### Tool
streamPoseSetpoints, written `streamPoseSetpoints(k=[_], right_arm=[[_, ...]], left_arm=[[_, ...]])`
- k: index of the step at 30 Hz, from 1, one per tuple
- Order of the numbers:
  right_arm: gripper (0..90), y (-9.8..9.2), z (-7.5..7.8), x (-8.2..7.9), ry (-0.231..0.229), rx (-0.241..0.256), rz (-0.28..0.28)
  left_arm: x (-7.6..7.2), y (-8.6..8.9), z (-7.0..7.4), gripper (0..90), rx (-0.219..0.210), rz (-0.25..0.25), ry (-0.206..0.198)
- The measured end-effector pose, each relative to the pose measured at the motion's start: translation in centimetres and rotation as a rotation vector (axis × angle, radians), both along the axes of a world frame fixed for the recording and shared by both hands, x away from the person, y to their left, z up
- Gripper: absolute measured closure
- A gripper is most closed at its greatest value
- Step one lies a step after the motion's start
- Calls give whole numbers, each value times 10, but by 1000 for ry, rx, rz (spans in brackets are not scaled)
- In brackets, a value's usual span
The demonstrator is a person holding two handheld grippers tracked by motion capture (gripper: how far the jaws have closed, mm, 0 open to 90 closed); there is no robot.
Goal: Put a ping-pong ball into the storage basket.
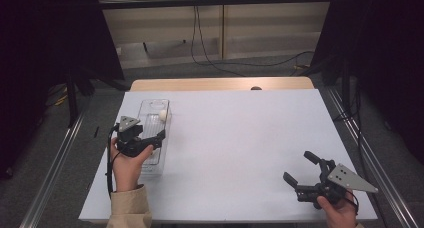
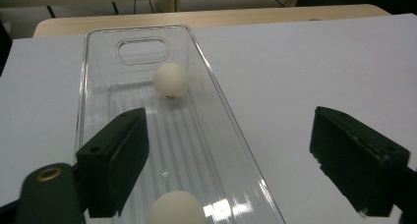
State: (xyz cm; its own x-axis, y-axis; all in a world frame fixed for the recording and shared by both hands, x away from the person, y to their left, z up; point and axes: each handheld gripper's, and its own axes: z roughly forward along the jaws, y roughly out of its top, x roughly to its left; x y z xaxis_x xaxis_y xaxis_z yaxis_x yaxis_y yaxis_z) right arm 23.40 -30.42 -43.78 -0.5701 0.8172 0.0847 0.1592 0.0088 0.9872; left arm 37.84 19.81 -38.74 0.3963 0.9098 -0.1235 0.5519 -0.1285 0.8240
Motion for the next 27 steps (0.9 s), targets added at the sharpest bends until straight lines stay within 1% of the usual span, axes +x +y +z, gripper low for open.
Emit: streamPoseSetpoints(k=[3, 6, 8, 10, 12, 14, 16, 18, 19, 20, 21, 22, 24, 25, 27], right_arm=[[15, 1, 0, 0, 0, -1, 1], [15, 1, 0, 0, -1, -3, 1], [15, 1, 0, 0, 0, -3, 1], [15, 1, 0, 0, -1, -5, 1], [15, 1, 0, 0, -1, -6, 0], [15, 1, 0, -1, 0, -3, 1], [15, 1, 0, 0, 0, -3, 0], [15, 1, 0, -1, 0, -5, 0], [15, 1, 0, 0, -1, -5, 1], [15, 1, 0, 0, -1, -5, 2], [15, 2, 0, 0, -1, -4, 3], [15, 2, 0, 0, -2, -4, 4], [15, 2, 0, -1, -1, -5, 4], [15, 3, 0, 0, -1, -5, 5], [15, 3, 0, 0, 0, -10, 6]], left_arm=[[-3, 0, -1, 114, -11, -3, -11], [-9, 1, 0, 92, -34, -12, -34], [-13, 2, 1, 75, -39, -21, -47], [-16, 3, 0, 71, -43, -24, -62], [-19, 3, -1, 70, -46, -32, -66], [-22, 5, -1, 68, -59, -35, -71], [-25, 7, -2, 67, -70, -37, -86], [-28, 8, -3, 66, -74, -50, -86], [-29, 8, -3, 66, -67, -51, -88], [-31, 9, -3, 66, -66, -49, -96], [-32, 10, -4, 66, -71, -56, -96], [-33, 10, -4, 66, -75, -54, -99], [-35, 12, -5, 66, -68, -52, -100], [-36, 13, -6, 65, -76, -51, -100], [-38, 14, -7, 63, -71, -53, -101]])
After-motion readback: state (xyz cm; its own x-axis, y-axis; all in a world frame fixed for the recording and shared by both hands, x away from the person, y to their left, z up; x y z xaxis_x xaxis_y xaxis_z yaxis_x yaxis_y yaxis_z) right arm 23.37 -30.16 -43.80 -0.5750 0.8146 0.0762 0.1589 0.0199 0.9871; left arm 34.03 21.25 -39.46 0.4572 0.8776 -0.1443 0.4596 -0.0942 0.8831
